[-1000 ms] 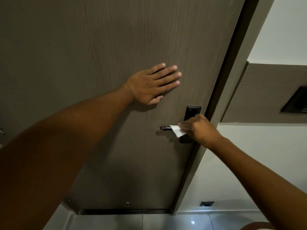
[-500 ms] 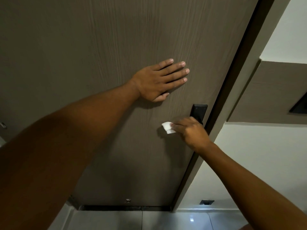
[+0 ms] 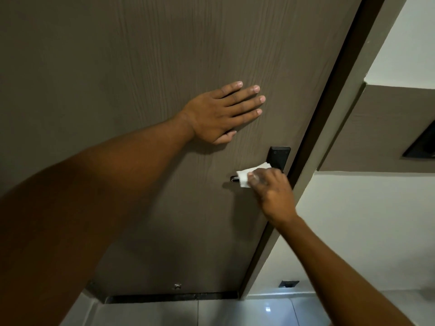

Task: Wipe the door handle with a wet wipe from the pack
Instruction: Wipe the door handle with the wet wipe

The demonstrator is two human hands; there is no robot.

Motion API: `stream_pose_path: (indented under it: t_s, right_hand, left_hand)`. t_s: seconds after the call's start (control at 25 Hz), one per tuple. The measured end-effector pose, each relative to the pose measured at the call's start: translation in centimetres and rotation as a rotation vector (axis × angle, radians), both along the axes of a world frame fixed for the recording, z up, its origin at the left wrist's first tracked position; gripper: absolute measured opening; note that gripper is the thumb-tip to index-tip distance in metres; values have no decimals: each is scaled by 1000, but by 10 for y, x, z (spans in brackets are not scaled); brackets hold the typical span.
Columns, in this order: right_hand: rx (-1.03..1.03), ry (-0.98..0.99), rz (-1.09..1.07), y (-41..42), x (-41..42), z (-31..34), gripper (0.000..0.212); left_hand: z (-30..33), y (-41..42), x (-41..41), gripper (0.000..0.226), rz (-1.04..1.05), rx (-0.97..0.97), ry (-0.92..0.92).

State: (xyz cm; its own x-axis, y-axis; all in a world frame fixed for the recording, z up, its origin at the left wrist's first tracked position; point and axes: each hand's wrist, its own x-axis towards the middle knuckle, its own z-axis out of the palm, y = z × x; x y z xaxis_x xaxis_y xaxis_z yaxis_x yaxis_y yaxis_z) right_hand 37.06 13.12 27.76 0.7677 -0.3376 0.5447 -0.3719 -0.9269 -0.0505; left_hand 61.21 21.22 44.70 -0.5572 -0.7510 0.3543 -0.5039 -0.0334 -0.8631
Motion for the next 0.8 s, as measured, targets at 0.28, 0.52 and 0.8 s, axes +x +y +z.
stream_pose_path:
  t_s: [0.28, 0.52, 0.8]
  right_hand:
    - [887, -595, -87, 18, 10, -16, 4]
    - [857, -986, -411, 9, 14, -15, 22]
    - [877, -911, -431, 11, 16, -11, 35]
  left_hand:
    - [-4, -6, 5, 72, -27, -26, 7]
    - [-5, -8, 6, 73, -18, -19, 6]
    - [-3, -7, 4, 72, -24, -8, 22]
